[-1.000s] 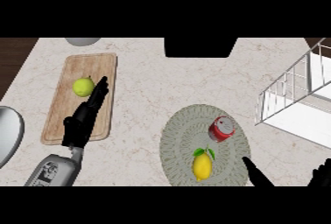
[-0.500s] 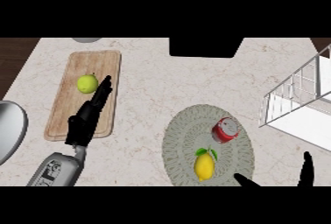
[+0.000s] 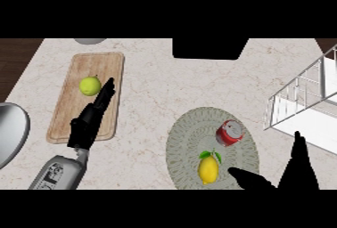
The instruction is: Pick the can from the placemat and place it in the tiered shelf
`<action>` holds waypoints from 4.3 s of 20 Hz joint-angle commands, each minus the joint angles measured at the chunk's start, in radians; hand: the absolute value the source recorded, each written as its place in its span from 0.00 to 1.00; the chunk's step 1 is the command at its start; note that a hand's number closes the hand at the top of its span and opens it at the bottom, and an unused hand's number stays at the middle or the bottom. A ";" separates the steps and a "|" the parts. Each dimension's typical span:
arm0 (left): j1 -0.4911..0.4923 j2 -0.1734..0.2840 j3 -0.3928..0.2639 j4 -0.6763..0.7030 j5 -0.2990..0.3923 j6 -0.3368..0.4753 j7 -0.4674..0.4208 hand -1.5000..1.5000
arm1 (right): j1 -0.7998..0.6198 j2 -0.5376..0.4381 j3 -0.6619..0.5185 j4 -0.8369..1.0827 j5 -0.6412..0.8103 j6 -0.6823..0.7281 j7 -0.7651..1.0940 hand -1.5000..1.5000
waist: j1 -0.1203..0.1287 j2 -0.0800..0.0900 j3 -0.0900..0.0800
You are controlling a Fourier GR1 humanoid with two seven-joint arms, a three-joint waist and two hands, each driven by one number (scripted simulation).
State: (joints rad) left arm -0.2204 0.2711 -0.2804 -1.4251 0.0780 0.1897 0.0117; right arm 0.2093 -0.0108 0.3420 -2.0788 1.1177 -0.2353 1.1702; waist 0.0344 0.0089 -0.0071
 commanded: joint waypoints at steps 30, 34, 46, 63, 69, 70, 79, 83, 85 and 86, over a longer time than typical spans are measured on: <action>0.013 -0.037 0.039 0.045 -0.021 -0.015 -0.020 0.50 | -0.462 0.011 -0.125 0.311 -0.028 0.171 0.317 0.00 | -0.027 -0.007 0.005; 0.038 -0.016 0.037 -0.012 -0.021 -0.033 -0.010 0.50 | -0.472 0.011 -0.122 0.375 -0.020 0.149 0.317 0.00 | -0.013 -0.010 0.006; 0.027 -0.046 0.034 0.001 -0.054 -0.014 -0.002 0.50 | -0.400 0.011 -0.051 0.456 -0.018 0.038 0.317 0.00 | -0.025 -0.008 0.007; 0.044 -0.040 0.077 -0.012 -0.053 -0.038 -0.001 0.50 | -0.410 0.011 -0.026 0.571 -0.072 -0.048 0.308 0.00 | -0.021 -0.009 0.007; 0.022 -0.051 0.089 0.034 -0.047 -0.064 -0.018 0.50 | -0.368 0.011 0.029 0.562 -0.109 -0.028 0.301 1.00 | -0.033 -0.009 0.007; 0.045 -0.043 0.099 0.026 -0.033 -0.079 -0.042 0.50 | -0.466 0.011 -0.061 0.597 -0.135 0.064 0.287 1.00 | -0.027 -0.008 0.006; 0.059 -0.057 0.109 0.005 -0.066 -0.078 -0.030 0.50 | -0.469 0.010 0.071 0.646 -0.057 0.019 0.260 1.00 | -0.030 -0.009 0.007; 0.089 -0.074 0.086 0.006 -0.084 -0.075 -0.054 0.50 | -0.337 0.010 0.281 0.509 -0.054 0.097 0.077 1.00 | -0.032 -0.012 0.006; 0.028 -0.092 0.093 -0.013 -0.102 -0.042 0.015 0.50 | -0.317 0.010 0.309 0.509 -0.060 0.119 0.018 1.00 | -0.036 -0.011 0.007; 0.058 -0.080 0.110 0.003 -0.107 -0.058 -0.013 0.50 | -0.378 0.010 0.238 0.516 -0.090 0.152 -0.015 1.00 | -0.033 -0.009 0.007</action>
State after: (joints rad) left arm -0.1694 0.1943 -0.1841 -1.4313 -0.0120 0.1320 0.0063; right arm -0.1511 -0.0073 0.5372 -1.5331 1.0506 -0.1773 1.1263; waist 0.0012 -0.0024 -0.0010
